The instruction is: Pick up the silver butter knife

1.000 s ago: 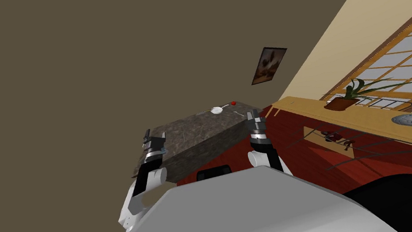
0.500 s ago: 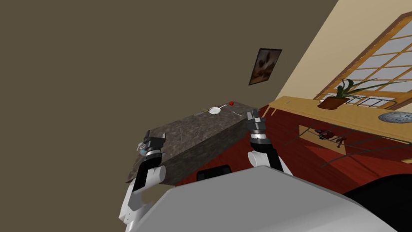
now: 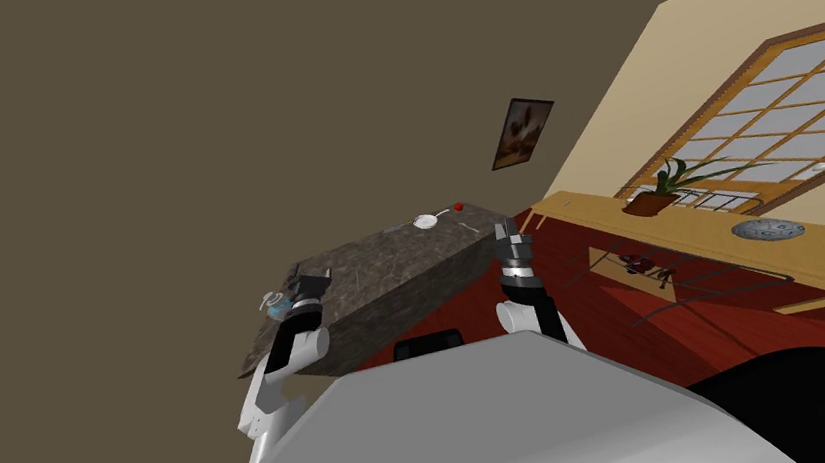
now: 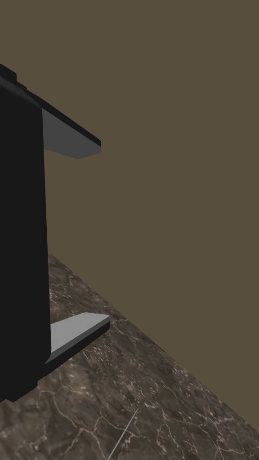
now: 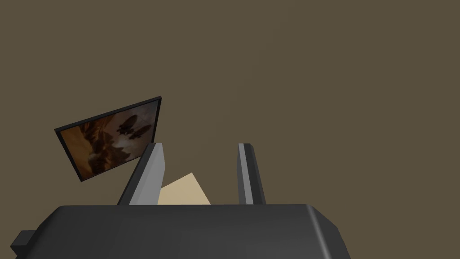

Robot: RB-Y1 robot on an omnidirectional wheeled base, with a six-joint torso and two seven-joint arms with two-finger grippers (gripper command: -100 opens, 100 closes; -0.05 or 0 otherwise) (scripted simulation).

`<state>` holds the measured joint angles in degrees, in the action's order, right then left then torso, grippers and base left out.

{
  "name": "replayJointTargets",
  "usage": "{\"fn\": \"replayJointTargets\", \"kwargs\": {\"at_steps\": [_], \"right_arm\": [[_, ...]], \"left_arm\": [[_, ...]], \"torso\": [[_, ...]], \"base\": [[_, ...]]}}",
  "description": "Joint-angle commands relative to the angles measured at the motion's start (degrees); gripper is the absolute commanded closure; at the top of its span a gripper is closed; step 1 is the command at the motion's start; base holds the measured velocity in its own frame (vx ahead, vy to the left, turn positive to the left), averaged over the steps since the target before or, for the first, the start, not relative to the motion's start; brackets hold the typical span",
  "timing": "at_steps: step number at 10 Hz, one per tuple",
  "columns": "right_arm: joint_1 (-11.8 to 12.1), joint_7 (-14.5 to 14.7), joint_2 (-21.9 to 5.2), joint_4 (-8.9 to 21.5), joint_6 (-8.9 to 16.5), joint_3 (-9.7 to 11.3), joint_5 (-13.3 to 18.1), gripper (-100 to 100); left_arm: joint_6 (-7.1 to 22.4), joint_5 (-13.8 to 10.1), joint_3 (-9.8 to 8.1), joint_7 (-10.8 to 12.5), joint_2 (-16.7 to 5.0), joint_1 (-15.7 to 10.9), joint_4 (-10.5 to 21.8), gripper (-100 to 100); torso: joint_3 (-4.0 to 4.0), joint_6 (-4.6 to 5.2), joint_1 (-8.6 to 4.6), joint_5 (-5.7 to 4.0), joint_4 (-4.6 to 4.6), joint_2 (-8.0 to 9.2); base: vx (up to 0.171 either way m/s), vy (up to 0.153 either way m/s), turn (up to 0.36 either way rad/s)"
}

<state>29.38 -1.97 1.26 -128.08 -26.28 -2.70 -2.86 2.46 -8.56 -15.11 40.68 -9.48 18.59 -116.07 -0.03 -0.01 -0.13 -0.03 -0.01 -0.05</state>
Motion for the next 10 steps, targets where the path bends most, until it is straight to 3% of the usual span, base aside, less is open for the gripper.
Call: {"fn": "replayJointTargets", "kwargs": {"at_steps": [1, 10], "right_arm": [[0.0, 0.0, 0.0, 0.0, 0.0, 0.0, 0.0, 0], [0.0, 0.0, 0.0, 0.0, 0.0, 0.0, 0.0, 0]], "left_arm": [[2.0, -0.3, -0.71, 2.2, -0.4, -0.5, 0.4, -100], [14.7, -1.0, -5.6, 15.5, -0.8, -5.4, 6.5, -100]], "torso": [[0.0, 0.0, 0.0, 0.0, 0.0, 0.0], [0.0, -0.02, 0.05, 0.0, 0.0, 0.0]], "base": [[0.011, -0.027, -0.044], [0.016, -0.029, -0.059]]}}
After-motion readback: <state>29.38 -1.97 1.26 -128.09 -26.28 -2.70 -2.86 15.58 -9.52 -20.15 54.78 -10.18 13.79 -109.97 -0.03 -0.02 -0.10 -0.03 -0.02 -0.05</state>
